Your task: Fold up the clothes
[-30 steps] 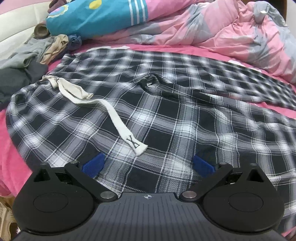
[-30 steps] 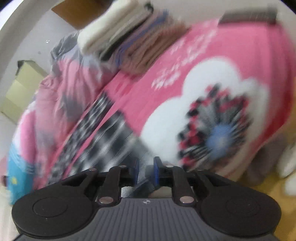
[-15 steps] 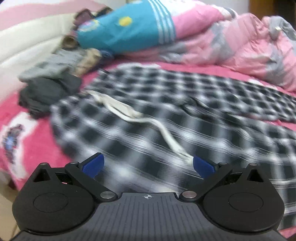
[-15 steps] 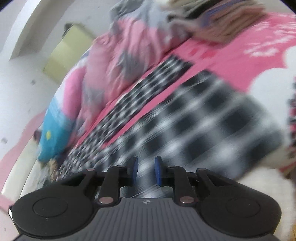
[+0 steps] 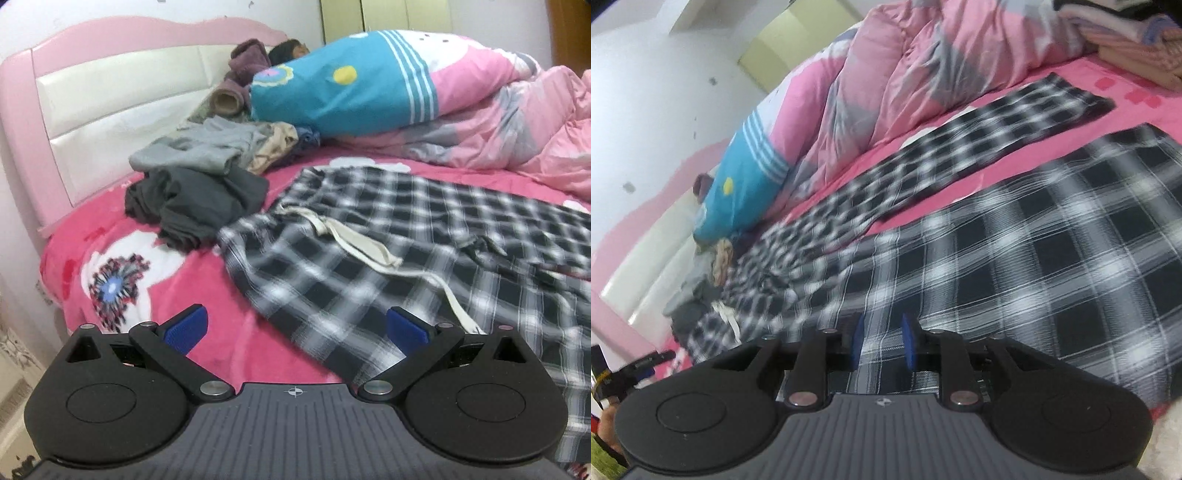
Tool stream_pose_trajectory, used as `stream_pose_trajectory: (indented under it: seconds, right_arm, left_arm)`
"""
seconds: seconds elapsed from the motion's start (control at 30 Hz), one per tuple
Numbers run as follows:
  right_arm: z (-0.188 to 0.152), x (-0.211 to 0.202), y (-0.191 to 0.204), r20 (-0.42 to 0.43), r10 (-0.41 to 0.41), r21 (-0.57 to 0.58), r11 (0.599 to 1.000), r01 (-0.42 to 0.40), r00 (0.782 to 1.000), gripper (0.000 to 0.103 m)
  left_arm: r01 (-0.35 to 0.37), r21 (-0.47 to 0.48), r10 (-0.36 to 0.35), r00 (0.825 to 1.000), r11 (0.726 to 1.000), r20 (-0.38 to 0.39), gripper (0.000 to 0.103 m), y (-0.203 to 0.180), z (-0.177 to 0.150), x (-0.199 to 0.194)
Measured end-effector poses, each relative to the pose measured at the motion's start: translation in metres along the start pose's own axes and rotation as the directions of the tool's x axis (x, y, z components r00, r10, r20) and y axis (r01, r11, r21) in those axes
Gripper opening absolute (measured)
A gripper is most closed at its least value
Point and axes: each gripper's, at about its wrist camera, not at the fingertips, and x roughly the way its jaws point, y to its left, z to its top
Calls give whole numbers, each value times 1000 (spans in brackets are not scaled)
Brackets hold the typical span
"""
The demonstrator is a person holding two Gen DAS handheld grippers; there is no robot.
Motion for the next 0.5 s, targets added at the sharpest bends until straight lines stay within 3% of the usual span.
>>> stream_pose_trajectory:
  seconds: [0.5]
  right_arm:
    - [-13,28,40,-51,-40,-162,986,31,998,33]
  left_arm:
    - [75,7,-74,995,997,-69,103,-22,-26,14]
